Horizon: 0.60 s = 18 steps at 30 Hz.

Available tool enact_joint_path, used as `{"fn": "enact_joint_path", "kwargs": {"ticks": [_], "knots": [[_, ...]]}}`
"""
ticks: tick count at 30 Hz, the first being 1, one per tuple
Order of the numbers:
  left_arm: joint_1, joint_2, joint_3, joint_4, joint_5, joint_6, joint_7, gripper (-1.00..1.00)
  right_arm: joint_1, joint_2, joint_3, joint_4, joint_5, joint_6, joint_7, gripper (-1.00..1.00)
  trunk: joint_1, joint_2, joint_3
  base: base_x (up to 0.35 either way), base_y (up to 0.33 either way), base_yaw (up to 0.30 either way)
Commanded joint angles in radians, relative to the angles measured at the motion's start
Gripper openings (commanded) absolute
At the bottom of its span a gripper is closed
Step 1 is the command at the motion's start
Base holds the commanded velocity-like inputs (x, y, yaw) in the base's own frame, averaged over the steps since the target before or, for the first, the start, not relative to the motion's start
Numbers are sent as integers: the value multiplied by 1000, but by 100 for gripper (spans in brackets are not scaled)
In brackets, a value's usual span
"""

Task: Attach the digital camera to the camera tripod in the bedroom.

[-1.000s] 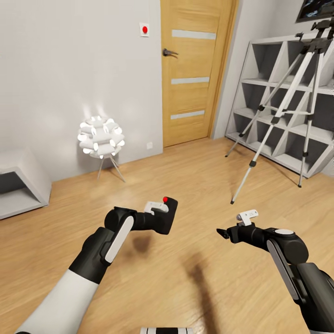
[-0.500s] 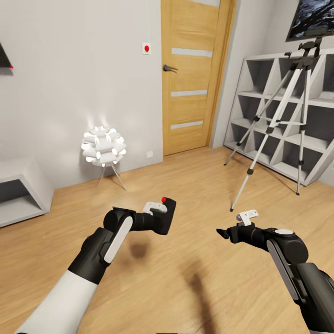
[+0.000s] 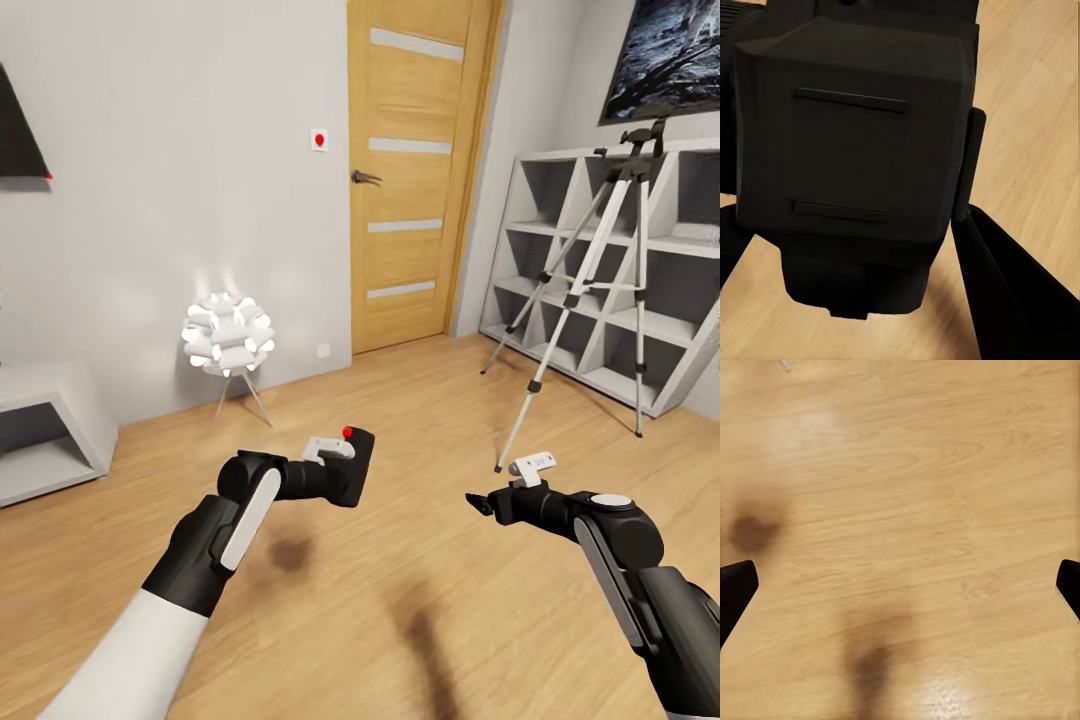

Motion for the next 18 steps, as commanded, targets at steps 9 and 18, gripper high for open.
{"fn": "enact_joint_path", "kwargs": {"ticks": [9,18], "knots": [[1,-1,0,-1,-3,4,-12,-100,-1,0,1,-1,-5,5,-1,100,-4,2,34,0,0,0],[1,-1,-2,-1,-3,4,-12,-100,1,0,8,-1,-5,5,-3,100,-8,4,69,0,0,0]]}}
